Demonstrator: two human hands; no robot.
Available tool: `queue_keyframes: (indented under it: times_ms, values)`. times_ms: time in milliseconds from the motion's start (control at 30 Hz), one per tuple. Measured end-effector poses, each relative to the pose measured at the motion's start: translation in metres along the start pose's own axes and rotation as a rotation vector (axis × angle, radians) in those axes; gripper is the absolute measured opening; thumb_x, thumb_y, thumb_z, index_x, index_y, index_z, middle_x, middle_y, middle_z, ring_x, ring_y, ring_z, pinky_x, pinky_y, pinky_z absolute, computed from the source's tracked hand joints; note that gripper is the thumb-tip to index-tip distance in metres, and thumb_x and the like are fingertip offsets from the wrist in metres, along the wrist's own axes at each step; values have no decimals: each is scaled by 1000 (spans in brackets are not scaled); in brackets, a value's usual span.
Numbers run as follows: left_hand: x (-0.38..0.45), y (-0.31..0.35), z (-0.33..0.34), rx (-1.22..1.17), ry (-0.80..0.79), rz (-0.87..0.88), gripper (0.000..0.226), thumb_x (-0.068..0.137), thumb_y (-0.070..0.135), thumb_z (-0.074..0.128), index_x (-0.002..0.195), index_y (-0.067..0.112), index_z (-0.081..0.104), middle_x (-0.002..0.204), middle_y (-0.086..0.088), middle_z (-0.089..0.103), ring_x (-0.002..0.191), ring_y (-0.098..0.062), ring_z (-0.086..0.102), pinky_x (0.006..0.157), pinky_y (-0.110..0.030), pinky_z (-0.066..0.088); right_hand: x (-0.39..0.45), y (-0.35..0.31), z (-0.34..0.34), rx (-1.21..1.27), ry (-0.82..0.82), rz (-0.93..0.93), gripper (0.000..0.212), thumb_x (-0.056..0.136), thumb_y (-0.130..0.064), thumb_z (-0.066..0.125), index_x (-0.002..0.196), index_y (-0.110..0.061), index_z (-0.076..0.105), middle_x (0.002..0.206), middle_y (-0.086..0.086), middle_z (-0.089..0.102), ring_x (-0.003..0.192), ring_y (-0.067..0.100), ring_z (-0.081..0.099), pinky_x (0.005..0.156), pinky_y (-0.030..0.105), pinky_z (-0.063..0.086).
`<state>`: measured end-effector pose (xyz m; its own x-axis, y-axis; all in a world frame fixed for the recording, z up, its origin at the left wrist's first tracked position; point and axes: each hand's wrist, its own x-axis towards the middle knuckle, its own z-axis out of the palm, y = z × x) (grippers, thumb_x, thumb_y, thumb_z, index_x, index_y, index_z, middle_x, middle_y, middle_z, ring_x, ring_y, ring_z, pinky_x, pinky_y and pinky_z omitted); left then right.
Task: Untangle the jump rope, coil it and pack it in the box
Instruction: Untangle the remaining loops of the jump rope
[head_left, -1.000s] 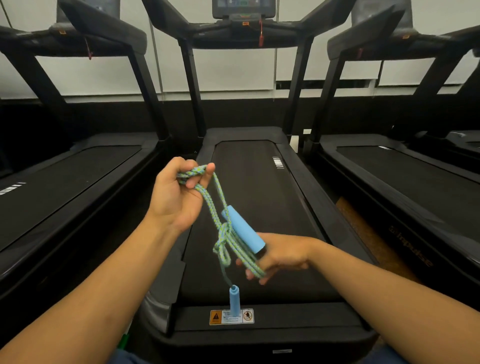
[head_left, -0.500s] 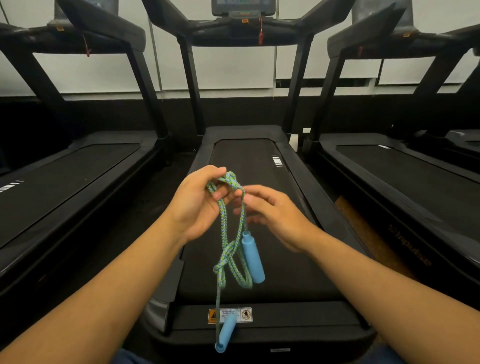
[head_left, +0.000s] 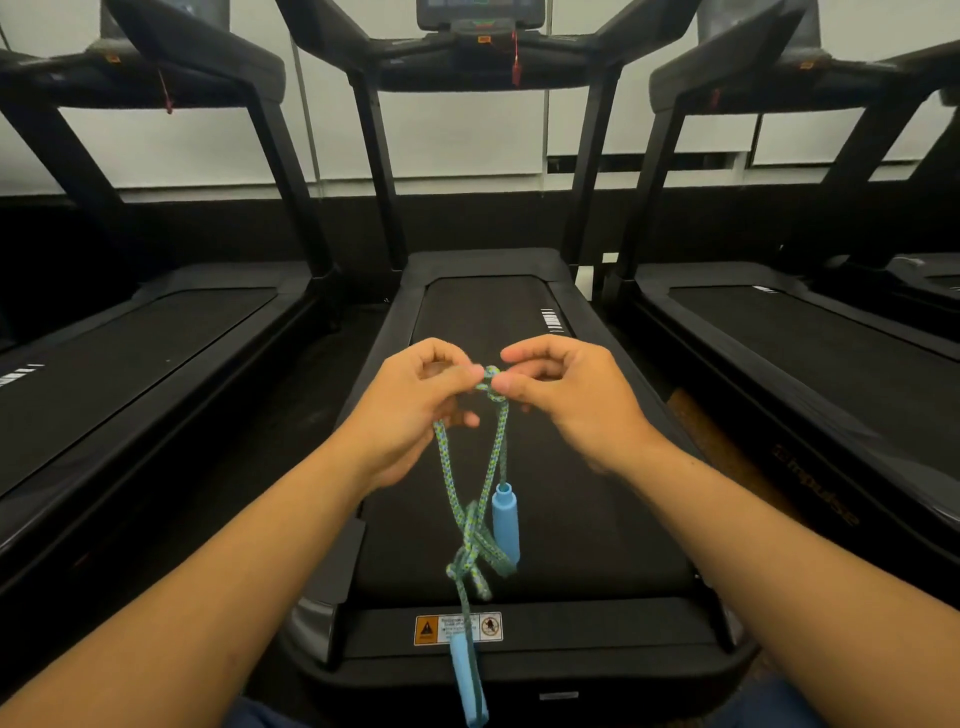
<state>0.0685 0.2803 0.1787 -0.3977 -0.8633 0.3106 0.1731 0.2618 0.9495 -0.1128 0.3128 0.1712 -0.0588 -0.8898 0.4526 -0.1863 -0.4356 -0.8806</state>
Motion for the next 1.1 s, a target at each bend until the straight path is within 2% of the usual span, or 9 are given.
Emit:
queue_keyframes:
  times_ms: [133,267,433,567,733,867,967,1033,1100]
  values:
    - [-2,1,-6,383,-104,136,31,95,7,67,121,22,73,97,-4,70,76,-16,58,61,-30,52,4,1,-5,151,11,64,23,81,-4,81,98,-6,65,74,11,68,63,15,62,56,24,51]
    - [-5,4,-4,577,-121,217,9,96,14,67,103,13,72,96,-12,65,72,-6,61,63,-27,55,2,2,-6,167,-77,106,27,81,-1,80,100,-7,61,72,12,70,59,14,63,56,24,53]
    - [-5,5,-1,691,-57,215,8,99,20,62,97,12,63,88,5,63,64,-15,65,59,-15,47,4,2,-7,195,-122,133,23,84,-1,77,102,-9,65,75,12,70,62,14,63,60,26,53]
    - [0,-3,-5,522,6,162,10,101,16,59,94,9,61,85,2,60,66,-21,60,64,-38,53,6,0,-7,164,-117,159,20,87,5,73,103,-7,69,68,6,68,59,11,60,58,24,52]
    - [14,-3,-16,153,256,113,23,101,7,51,79,12,55,80,-8,49,64,-17,45,48,-29,43,6,6,-12,68,-117,242,19,89,8,61,98,-1,76,74,10,65,55,9,54,55,25,47]
    - [7,-5,-18,382,37,172,5,96,14,65,97,18,67,86,1,58,61,-19,49,49,-31,46,4,5,-8,45,-134,245,22,90,8,58,96,-2,76,73,6,68,62,10,60,57,23,50]
    - [3,-8,-14,679,-131,228,35,93,21,71,124,36,67,99,11,62,65,-11,57,57,-25,49,5,3,-8,78,-110,212,20,89,9,59,94,-4,73,75,7,68,66,12,61,58,24,50]
    - [3,-9,-10,768,-137,262,38,93,20,71,126,39,66,104,14,65,69,3,59,63,-20,46,5,4,-7,90,-116,202,20,91,9,56,94,-6,70,75,5,67,66,12,61,59,24,51]
    - [4,-10,-6,761,-102,256,28,93,16,69,116,32,68,104,12,70,60,5,58,58,-21,47,4,5,-5,109,-120,205,22,94,9,50,96,-6,66,73,3,65,64,14,62,61,26,52]
